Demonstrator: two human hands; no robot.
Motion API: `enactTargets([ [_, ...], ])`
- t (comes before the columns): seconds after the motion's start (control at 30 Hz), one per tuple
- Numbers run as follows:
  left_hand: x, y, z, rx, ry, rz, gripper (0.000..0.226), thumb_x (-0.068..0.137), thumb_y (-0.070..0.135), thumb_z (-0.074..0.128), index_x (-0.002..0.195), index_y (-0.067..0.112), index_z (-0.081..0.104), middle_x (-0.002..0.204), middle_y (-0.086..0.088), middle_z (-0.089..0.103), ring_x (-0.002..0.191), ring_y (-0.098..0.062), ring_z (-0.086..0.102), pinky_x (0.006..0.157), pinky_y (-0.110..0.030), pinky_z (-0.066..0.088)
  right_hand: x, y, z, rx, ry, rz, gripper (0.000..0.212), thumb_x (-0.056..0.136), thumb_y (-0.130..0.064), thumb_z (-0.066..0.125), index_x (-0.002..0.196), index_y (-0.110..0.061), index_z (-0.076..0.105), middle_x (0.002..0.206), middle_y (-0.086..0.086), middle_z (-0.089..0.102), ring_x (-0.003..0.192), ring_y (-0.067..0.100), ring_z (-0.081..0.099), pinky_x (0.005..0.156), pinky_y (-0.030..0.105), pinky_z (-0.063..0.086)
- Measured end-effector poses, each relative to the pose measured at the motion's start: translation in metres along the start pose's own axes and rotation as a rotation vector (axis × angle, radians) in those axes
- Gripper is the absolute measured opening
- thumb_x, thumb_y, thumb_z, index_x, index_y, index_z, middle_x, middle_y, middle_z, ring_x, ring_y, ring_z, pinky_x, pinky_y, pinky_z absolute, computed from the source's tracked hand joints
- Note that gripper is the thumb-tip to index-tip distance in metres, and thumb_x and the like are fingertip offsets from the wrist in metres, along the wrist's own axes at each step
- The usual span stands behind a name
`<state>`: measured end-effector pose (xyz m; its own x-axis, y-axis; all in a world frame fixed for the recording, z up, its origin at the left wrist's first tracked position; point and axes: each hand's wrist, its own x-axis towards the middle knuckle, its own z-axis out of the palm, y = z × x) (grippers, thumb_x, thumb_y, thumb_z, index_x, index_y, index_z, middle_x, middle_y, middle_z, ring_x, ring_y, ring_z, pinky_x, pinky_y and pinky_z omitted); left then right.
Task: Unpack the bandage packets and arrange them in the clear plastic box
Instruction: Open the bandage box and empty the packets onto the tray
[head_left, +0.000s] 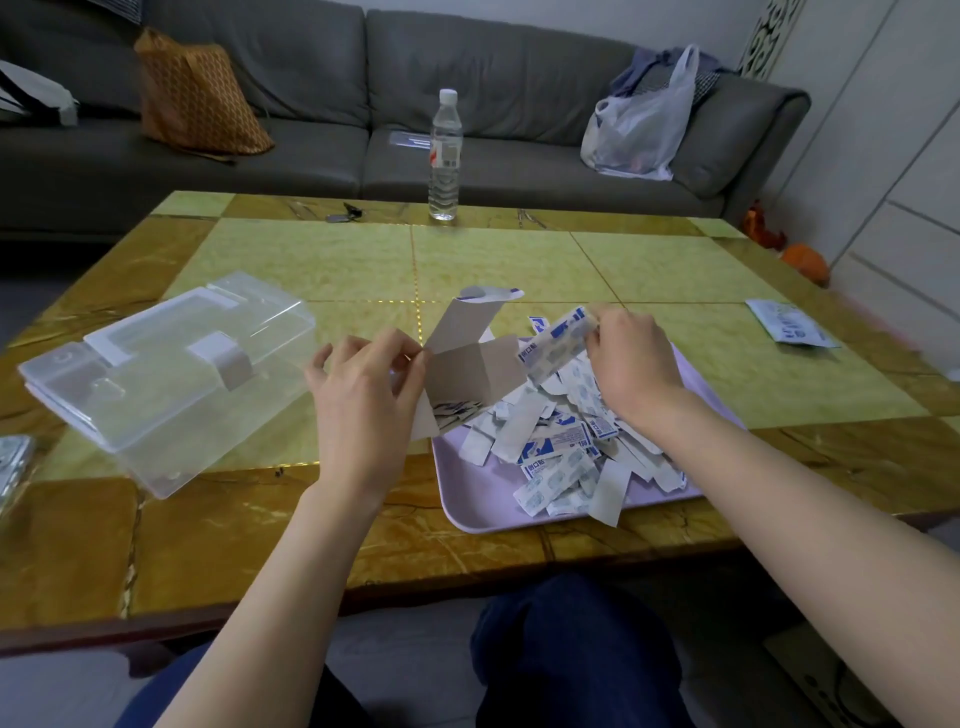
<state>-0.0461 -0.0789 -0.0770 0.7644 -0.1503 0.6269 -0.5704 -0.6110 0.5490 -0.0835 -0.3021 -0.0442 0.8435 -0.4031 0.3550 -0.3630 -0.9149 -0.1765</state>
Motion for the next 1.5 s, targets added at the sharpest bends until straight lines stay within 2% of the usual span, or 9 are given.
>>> enactTargets([
  [0.17,0.0,0.004,0.0,-0.025,0.004,-0.01,0.009,0.088,0.019,0.062,0.081,0.013,0.061,0.069,0.004,0.059,0.08,-0.022,0.05,0.092,-0.043,0.031,-0.007,-0.004,-0.006,0.059,-0.088,0.05,0.043,0.089,0.013,0.038,0.129,0.0,0.042,0.094,0.02,0.06,0.077,0.032,0.05,0.062,0.035,0.036],
  [0.3,-0.002,0.006,-0.002,-0.036,0.0,-0.006,0.01,0.088,0.018,0.062,0.081,0.012,0.061,0.068,0.007,0.056,0.079,-0.022,0.05,0.092,-0.041,0.03,-0.022,-0.024,-0.002,0.132,-0.135,-0.06,0.064,0.088,0.008,0.047,0.145,-0.007,0.021,0.145,0.018,0.027,0.132,0.031,0.03,0.105,0.034,0.032],
  [0.43,-0.002,0.007,-0.002,-0.046,-0.008,0.008,0.013,0.088,0.023,0.058,0.08,0.013,0.06,0.068,0.01,0.053,0.079,-0.023,0.051,0.09,-0.042,0.033,-0.044,-0.052,0.0,0.269,0.099,-0.331,0.028,0.083,0.007,0.054,0.109,-0.003,0.053,0.109,0.012,0.051,0.094,0.027,0.054,0.072,0.031,0.045],
  [0.63,-0.006,0.013,-0.004,-0.096,0.012,0.098,0.013,0.087,0.024,0.058,0.078,0.014,0.06,0.069,0.017,0.046,0.078,-0.012,0.046,0.087,-0.043,0.036,-0.047,-0.074,0.023,0.159,-0.342,-0.297,0.028,0.091,-0.024,0.054,0.115,-0.01,0.053,0.115,0.009,0.057,0.102,0.029,0.057,0.077,0.036,0.047],
  [0.83,-0.012,0.011,0.003,0.072,0.024,0.273,0.012,0.086,0.019,0.063,0.076,0.013,0.062,0.066,0.007,0.059,0.077,-0.018,0.052,0.095,-0.043,0.03,-0.044,-0.083,0.007,0.02,-0.587,-0.257,0.012,0.093,-0.024,0.05,0.095,-0.013,0.054,0.108,0.013,0.06,0.101,0.03,0.057,0.07,0.028,0.034],
  [1.0,-0.016,0.012,0.008,0.122,0.032,0.381,0.016,0.087,0.02,0.061,0.072,0.013,0.062,0.065,0.01,0.06,0.075,-0.019,0.054,0.095,-0.045,0.032,-0.043,-0.09,0.009,-0.071,-0.764,-0.217,0.032,0.096,-0.013,0.04,0.066,-0.015,0.032,0.076,0.004,0.045,0.067,0.021,0.043,0.049,0.02,0.025],
  [1.13,-0.018,0.015,0.01,0.131,0.033,0.404,0.017,0.087,0.02,0.061,0.071,0.014,0.061,0.065,0.01,0.059,0.075,-0.019,0.054,0.095,-0.045,0.033,-0.044,-0.084,0.015,-0.153,-0.697,-0.275,0.019,0.095,-0.014,0.042,0.107,-0.008,0.055,0.116,0.012,0.059,0.107,0.028,0.055,0.073,0.025,0.033],
  [1.23,-0.015,0.014,0.011,0.111,0.042,0.346,0.015,0.086,0.018,0.063,0.072,0.015,0.061,0.064,0.01,0.058,0.075,-0.018,0.053,0.094,-0.044,0.032,-0.049,-0.072,0.026,-0.104,-0.533,-0.254,0.01,0.09,-0.016,0.049,0.093,-0.015,0.059,0.106,0.008,0.064,0.102,0.027,0.059,0.073,0.029,0.04],
  [1.5,-0.009,0.008,0.005,0.087,0.044,0.19,0.015,0.089,0.024,0.057,0.076,0.016,0.059,0.068,0.008,0.061,0.076,-0.022,0.051,0.093,-0.045,0.031,-0.058,-0.052,0.019,0.235,-0.332,-0.236,0.033,0.093,-0.009,0.047,0.125,-0.012,0.041,0.112,0.015,0.055,0.094,0.039,0.056,0.072,0.041,0.047],
])
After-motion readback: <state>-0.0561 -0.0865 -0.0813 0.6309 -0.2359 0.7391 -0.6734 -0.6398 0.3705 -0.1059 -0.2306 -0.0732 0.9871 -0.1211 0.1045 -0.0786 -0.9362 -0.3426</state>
